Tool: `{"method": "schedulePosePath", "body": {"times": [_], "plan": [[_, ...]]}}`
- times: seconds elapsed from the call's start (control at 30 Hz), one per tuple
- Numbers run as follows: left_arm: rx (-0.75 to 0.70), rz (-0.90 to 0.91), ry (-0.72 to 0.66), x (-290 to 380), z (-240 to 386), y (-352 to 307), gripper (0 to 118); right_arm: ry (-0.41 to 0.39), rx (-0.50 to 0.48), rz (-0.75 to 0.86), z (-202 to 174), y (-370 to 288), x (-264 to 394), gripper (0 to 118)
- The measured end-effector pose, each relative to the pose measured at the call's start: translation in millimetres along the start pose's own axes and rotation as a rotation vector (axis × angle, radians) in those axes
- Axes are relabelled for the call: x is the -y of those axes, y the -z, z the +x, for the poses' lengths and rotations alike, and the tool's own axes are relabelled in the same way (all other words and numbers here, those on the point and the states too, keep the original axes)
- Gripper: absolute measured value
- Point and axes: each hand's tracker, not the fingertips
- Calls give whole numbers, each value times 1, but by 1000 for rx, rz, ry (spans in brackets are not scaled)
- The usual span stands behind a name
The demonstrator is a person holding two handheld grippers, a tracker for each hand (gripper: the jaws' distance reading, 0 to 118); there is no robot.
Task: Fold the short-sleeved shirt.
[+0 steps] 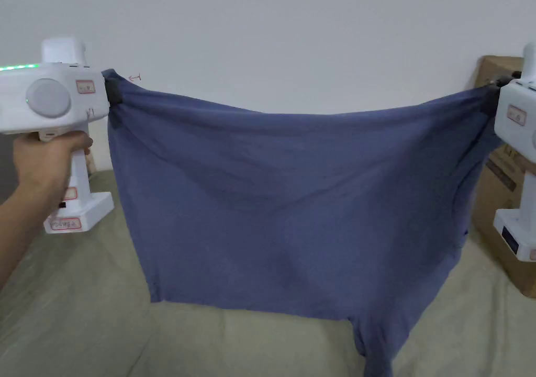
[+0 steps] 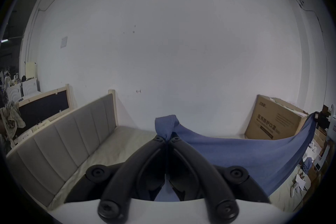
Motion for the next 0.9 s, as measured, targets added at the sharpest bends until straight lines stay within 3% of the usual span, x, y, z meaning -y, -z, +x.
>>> {"method": "schedulePosePath", "body": {"times": [0.33, 0.67, 0.9], "plan": [[-32, 48, 41, -16, 8, 56, 1, 59, -7, 32, 0, 55, -16, 1], [-47, -110, 36, 94, 2, 103, 1, 87, -43, -152, -9, 73, 98, 1], [-23, -219, 6, 181, -10, 76, 1, 120, -51, -281, -12, 33, 184, 1]]}}
